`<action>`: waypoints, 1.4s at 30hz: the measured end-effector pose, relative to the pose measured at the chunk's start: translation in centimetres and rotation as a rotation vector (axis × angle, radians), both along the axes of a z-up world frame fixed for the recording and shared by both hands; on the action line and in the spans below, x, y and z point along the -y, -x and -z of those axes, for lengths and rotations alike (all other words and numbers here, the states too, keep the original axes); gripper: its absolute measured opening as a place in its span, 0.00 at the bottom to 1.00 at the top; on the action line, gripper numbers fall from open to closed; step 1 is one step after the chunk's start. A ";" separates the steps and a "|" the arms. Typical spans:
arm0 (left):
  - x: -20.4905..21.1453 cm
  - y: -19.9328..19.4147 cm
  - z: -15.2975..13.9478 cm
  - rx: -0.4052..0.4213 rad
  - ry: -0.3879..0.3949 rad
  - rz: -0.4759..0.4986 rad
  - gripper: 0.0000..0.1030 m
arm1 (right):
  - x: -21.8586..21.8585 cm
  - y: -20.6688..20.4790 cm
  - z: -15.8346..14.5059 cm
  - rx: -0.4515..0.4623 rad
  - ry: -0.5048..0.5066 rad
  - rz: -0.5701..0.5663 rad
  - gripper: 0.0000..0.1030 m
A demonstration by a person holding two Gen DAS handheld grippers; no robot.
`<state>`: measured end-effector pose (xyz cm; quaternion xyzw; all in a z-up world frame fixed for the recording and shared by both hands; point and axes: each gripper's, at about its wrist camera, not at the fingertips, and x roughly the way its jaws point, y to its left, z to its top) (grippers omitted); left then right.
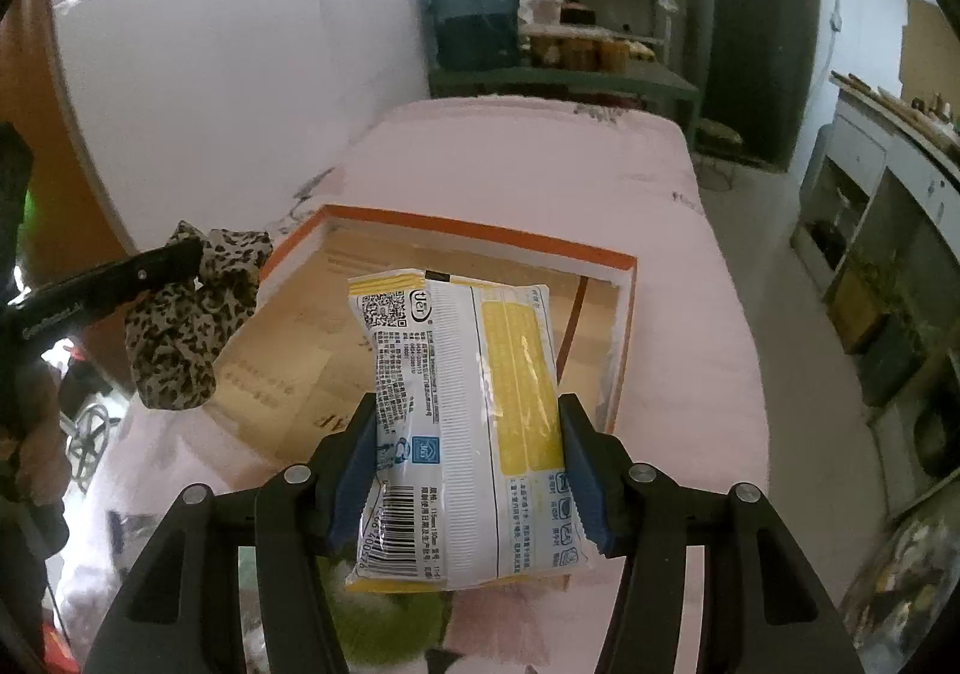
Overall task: Organize soft objects
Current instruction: 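Carry the scrunchie and the wipe pack with both grippers over the box, then open both grippers to drop the scrunchie and wipe pack into the box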
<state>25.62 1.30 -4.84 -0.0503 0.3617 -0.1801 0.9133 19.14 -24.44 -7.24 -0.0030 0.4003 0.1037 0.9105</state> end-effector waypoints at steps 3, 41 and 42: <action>0.2 -0.7 1.1 -0.016 0.005 0.001 0.05 | -0.2 -1.2 1.2 -0.023 -0.002 0.001 0.57; 1.1 -3.8 6.8 -0.157 -0.027 0.015 0.52 | -0.8 -4.5 6.6 -0.088 0.041 0.017 0.65; 0.9 -3.6 6.5 -0.152 -0.018 0.015 0.54 | -0.6 -4.4 6.4 -0.081 0.039 0.019 0.67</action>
